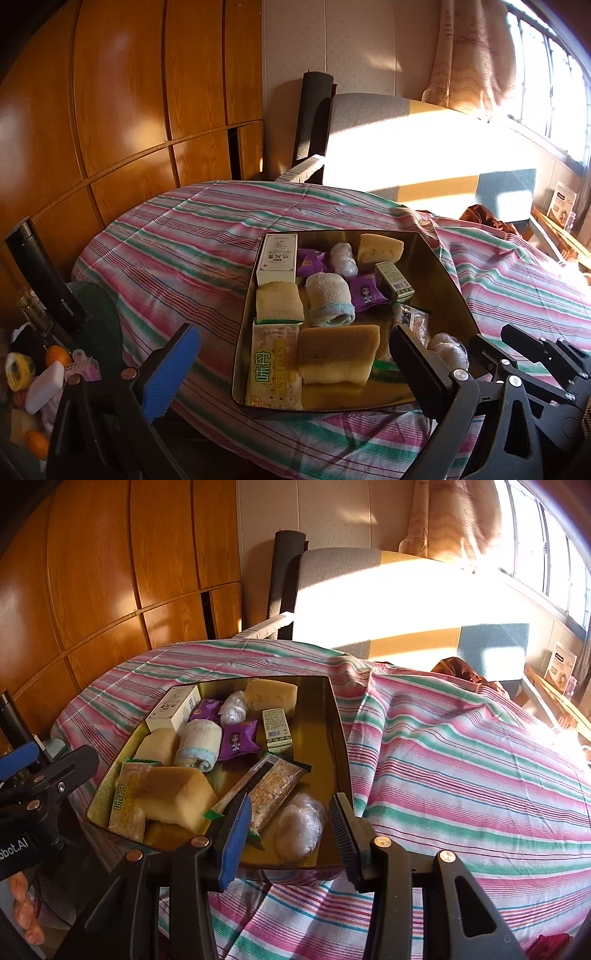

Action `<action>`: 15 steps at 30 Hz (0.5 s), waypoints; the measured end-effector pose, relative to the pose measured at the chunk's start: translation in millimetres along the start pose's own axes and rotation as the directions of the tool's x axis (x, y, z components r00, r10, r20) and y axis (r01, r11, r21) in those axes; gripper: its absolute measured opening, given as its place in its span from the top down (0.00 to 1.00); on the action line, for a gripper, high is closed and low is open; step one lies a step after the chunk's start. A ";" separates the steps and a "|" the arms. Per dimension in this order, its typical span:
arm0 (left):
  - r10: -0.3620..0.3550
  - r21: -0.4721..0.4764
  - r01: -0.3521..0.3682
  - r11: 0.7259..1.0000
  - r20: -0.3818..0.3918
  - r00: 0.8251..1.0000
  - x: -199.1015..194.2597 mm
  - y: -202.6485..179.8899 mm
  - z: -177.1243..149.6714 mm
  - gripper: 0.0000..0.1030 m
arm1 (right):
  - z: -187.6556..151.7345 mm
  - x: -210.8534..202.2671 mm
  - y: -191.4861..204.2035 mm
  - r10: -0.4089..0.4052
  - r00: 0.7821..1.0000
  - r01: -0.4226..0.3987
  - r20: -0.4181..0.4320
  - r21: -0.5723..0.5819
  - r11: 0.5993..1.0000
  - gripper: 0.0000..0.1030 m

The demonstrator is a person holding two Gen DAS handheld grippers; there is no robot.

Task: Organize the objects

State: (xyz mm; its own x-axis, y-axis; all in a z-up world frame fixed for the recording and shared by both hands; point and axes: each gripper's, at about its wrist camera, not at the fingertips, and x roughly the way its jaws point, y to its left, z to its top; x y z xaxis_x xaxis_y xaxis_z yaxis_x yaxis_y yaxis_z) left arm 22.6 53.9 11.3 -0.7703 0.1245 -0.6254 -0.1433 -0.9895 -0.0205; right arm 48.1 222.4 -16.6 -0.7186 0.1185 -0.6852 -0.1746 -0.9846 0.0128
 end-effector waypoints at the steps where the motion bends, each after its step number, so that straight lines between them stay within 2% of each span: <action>1: -0.007 -0.009 0.007 1.000 0.001 1.000 -0.3 1.4 -0.1 0.00 | 0.5 -1.5 0.4 -0.007 1.000 0.007 0.009 0.000 1.000 0.57; 15: -0.018 -0.024 0.018 1.000 0.003 1.000 2.6 5.0 -3.4 0.02 | 6.9 3.0 6.8 -0.018 1.000 0.018 0.011 -0.006 1.000 0.57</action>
State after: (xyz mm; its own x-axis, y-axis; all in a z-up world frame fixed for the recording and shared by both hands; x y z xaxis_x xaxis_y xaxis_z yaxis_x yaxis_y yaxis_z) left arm 21.9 49.1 7.0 -0.7694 0.1425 -0.6227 -0.1422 -0.9885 -0.0506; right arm 40.1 216.9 -13.5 -0.7225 0.1374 -0.6776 -0.1831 -0.9831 -0.0041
